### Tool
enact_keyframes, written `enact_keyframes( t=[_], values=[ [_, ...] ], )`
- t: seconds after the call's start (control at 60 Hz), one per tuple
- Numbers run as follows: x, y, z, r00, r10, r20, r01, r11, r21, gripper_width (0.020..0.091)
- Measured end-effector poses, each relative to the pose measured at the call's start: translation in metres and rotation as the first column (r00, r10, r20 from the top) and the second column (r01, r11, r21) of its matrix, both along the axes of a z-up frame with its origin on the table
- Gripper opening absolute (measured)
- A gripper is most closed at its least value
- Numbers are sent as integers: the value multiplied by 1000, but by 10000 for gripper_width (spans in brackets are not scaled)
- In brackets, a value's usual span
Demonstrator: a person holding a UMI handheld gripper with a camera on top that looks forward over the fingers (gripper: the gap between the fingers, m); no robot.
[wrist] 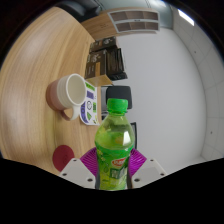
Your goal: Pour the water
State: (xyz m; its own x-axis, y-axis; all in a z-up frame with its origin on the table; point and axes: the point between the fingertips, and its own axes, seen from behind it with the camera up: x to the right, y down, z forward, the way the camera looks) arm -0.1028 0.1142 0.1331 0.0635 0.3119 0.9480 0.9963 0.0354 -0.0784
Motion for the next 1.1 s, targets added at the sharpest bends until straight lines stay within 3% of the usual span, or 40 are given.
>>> enact_keyframes(
  t=[0.133,0.367,0.617,0.717,0.883,1.0,1.1],
  values=[
    [-31,18,-5,969,74,235,-77,997,6,356],
    [-57,39,0,816,127,564,-191,980,54,354],
    [-62,45,-3,755,149,639,-217,976,29,355],
    [-57,36,2,872,132,472,-161,987,22,357],
    [-40,17,33,997,19,-76,-20,1000,-16,357],
    [-28,6,48,887,-61,-457,28,997,-78,360],
    [-15,7,44,638,-171,-751,33,980,-196,360]
  ],
)
